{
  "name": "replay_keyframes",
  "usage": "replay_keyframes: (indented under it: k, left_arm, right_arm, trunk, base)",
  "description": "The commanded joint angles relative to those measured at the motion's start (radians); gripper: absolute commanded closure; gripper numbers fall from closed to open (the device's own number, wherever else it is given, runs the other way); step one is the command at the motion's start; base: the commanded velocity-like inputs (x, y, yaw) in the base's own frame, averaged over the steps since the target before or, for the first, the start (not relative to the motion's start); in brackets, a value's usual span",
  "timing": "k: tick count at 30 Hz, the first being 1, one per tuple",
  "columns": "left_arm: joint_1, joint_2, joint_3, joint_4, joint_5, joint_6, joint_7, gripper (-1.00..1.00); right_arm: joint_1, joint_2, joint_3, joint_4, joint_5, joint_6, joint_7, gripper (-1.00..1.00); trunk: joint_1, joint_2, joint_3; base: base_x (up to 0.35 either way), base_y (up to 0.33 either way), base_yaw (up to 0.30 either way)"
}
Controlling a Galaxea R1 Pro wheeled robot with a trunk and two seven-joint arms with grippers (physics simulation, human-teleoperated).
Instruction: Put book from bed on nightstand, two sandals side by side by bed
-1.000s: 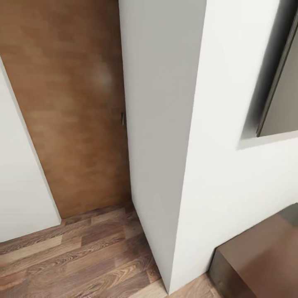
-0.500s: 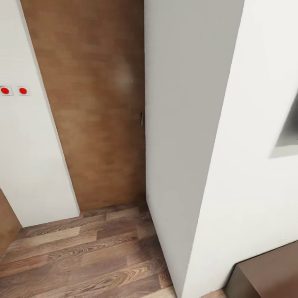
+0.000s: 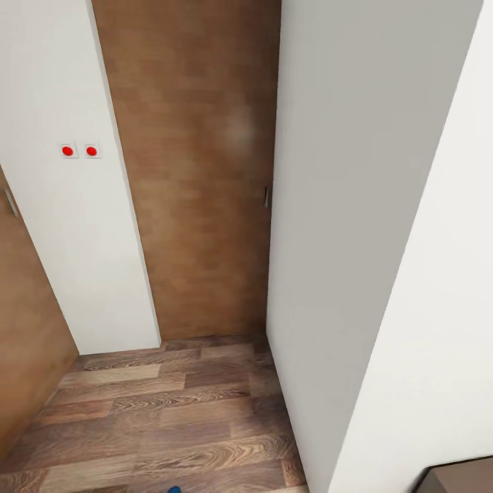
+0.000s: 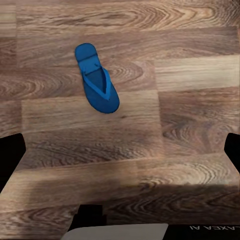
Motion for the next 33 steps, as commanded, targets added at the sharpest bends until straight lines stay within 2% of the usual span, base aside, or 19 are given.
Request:
replay_keyframes:
  k: [1,18,28,33]
  left_arm:
    - [-0.001,0.0,0.001,0.001,0.003,-0.003,-0.001,-1.0]
    - [-0.001,0.0,0.001,0.001,0.003,-0.003,-0.001,-1.0]
    - [-0.001,0.0,0.001,0.001,0.003,-0.003,-0.001,-1.0]
    - [-0.001,0.0,0.001,0.001,0.003,-0.003,-0.001,-1.0]
  right_arm:
    - [0.001,0.0,-0.001,-0.001,0.001,-0.002,0.0,-1.0]
    - [0.001,0.0,0.0,-0.001,0.001,-0.002,0.0,-1.0]
    - [0.001,0.002,0.0,-0.001,0.002,-0.002,0.0,-1.0]
    - [0.001,0.002,0.001,0.0,0.002,-0.002,0.0,-1.0]
  trunk:
    - [0.0,0.0,-0.001]
    - [0.0,0.0,-0.001]
    - [0.0,0.0,-0.001]
    - [0.0,0.0,-0.001]
  base:
    - [0.092,-0.087,0.293]
    - [0.012,-0.011,0.282]
    - [0.001,-0.001,0.045]
    - [0.128,-0.147,0.001]
